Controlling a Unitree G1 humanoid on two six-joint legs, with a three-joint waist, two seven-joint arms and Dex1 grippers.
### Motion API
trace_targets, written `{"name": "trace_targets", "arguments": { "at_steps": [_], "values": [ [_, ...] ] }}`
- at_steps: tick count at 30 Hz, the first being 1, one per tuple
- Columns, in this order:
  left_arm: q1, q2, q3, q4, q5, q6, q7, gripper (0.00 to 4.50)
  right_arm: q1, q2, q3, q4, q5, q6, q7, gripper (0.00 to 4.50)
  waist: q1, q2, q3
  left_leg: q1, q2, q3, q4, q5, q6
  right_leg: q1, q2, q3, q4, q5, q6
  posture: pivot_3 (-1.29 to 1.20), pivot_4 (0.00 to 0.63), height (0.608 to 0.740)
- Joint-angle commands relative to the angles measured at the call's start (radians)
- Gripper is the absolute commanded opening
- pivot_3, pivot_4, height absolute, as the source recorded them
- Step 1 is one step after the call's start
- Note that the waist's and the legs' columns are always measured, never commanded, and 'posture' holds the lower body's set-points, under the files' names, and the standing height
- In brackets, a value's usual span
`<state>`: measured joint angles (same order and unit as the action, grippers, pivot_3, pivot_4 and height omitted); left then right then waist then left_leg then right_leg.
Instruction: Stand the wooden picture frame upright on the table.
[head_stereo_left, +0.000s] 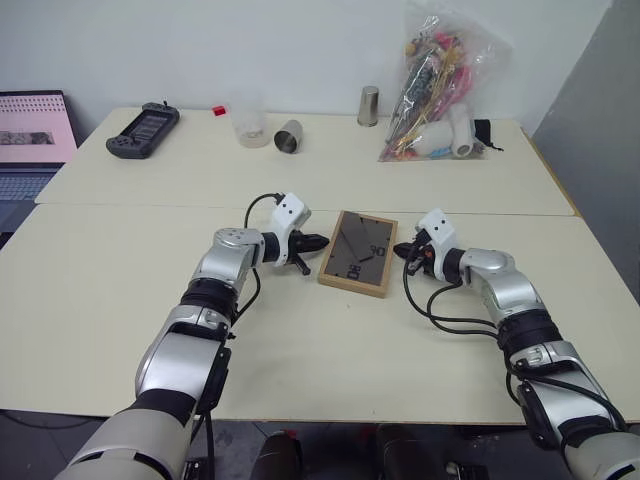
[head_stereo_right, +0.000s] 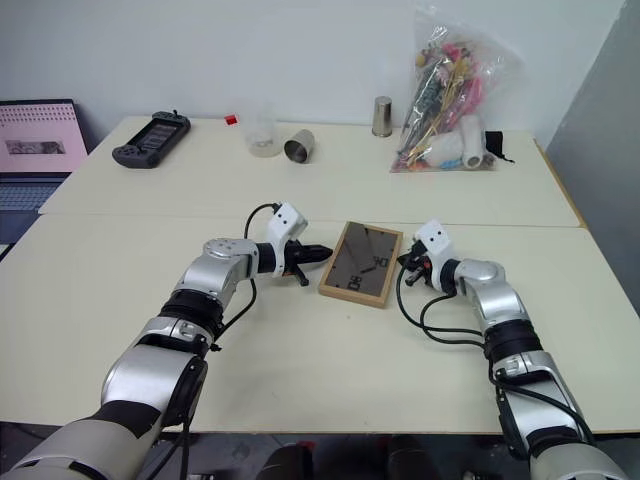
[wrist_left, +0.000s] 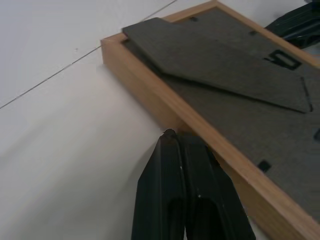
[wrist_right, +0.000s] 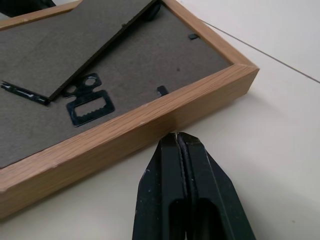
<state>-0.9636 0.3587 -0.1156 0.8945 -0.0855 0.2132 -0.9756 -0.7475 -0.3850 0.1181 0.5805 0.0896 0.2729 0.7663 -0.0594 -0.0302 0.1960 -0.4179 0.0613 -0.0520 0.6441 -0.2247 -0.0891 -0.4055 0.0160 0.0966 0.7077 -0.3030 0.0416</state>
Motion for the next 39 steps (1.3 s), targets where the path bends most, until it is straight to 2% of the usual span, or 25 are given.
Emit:
{"name": "trace_targets", "arguments": {
  "at_steps": [1,7,15,24,29,38,39],
  "values": [
    [-0.002,-0.003,-0.019,-0.072,0.012,0.006,-0.039,0.0,-0.008,0.025,0.013,-0.091,0.012,0.009,0.031,0.04,-0.001,0.0,0.0,0.0,0.0,0.0,0.0,0.0,0.0,0.0,0.0,0.0,0.0,0.0,0.0,0.0,0.15,0.74],
    [0.105,0.053,-0.044,-0.297,-0.005,0.108,-0.121,0.0,0.052,0.017,0.055,-0.23,0.019,0.071,0.084,0.04,-0.005,0.0,0.0,0.001,0.0,0.0,0.0,0.0,0.0,0.0,0.0,0.0,0.003,0.0,0.0,0.0,0.15,0.74],
    [0.259,0.133,-0.041,-0.622,-0.046,0.279,-0.152,0.0,0.132,-0.016,0.089,-0.419,0.025,0.155,0.111,0.04,-0.005,0.0,0.0,0.001,0.0,-0.001,0.0,0.0,0.0,0.0,0.0,0.0,0.004,0.0,0.0,0.0,0.15,0.74],
    [0.416,0.272,-0.045,-0.965,-0.13,0.479,-0.226,0.0,0.191,-0.057,0.109,-0.578,0.048,0.229,0.154,0.04,-0.006,0.0,0.0,0.001,0.0,-0.001,0.0,0.0,0.0,0.0,0.0,0.0,0.004,-0.001,0.0,0.0,0.15,0.74],
    [0.452,0.31,-0.046,-0.993,-0.129,0.485,-0.214,0.0,0.204,-0.078,0.127,-0.573,0.026,0.22,0.163,0.04,-0.001,0.0,0.0,0.001,0.0,-0.001,0.0,0.0,0.0,0.0,0.0,0.0,0.003,-0.001,0.0,0.0,0.15,0.74],
    [0.459,0.349,-0.025,-0.888,-0.097,0.391,-0.173,0.0,0.214,-0.159,0.104,-0.527,0.014,0.183,0.179,0.04,0.0,0.0,0.0,0.001,0.0,-0.001,0.0,0.0,0.0,0.0,0.0,0.0,0.003,-0.001,-0.001,0.0,0.15,0.74],
    [0.46,0.362,-0.012,-0.865,-0.099,0.377,-0.177,0.19,0.224,-0.181,0.096,-0.531,0.016,0.18,0.189,0.01,0.0,0.0,0.0,0.001,0.0,-0.001,0.0,0.0,0.0,0.0,0.0,0.0,0.002,-0.001,-0.001,0.0,0.15,0.74]
  ]
}}
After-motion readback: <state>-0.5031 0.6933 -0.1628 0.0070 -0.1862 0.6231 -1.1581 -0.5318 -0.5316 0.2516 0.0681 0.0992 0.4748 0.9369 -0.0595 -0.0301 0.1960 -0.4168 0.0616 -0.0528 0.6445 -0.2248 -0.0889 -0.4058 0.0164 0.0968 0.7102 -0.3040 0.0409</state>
